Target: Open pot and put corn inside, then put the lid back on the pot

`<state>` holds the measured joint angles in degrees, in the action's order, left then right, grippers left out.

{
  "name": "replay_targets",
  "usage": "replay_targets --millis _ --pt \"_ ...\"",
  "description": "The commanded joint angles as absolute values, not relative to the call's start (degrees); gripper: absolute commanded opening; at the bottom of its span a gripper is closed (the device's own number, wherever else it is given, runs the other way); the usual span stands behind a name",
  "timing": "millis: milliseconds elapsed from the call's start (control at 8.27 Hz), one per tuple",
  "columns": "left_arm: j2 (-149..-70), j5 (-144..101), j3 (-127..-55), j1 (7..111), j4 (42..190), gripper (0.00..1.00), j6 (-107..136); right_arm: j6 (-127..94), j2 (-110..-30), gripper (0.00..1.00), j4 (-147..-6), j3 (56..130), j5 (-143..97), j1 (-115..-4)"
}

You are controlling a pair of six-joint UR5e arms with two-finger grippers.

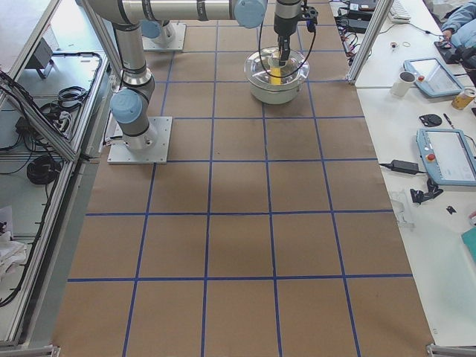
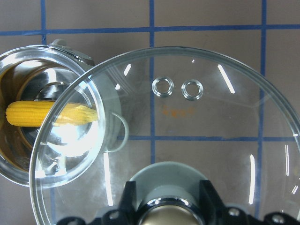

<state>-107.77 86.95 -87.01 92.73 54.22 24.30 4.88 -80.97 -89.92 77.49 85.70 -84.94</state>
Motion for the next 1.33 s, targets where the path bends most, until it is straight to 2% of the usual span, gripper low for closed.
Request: replay_targets --millis 0,363,605,1210 --pt "-103.5 88.5 -87.0 86.5 60.7 1.00 8.1 -6.5 -75.6 0.16 -96.6 77.3 82.6 -92.0" --pt "-96.3 99.4 -87.3 86.6 75.7 1.00 4.6 -16.3 -70.0 0.16 -104.8 77.3 82.4 -97.6" --pt "-93.4 99.7 -87.8 87.2 77.3 1.00 4.1 -19.4 -67.7 0.16 -106.2 77.3 82.4 -99.8" --pt "-92.5 99.2 -88.2 89.5 77.3 1.00 4.8 -21.0 -64.9 0.15 -107.3 77.9 80.5 -101.8"
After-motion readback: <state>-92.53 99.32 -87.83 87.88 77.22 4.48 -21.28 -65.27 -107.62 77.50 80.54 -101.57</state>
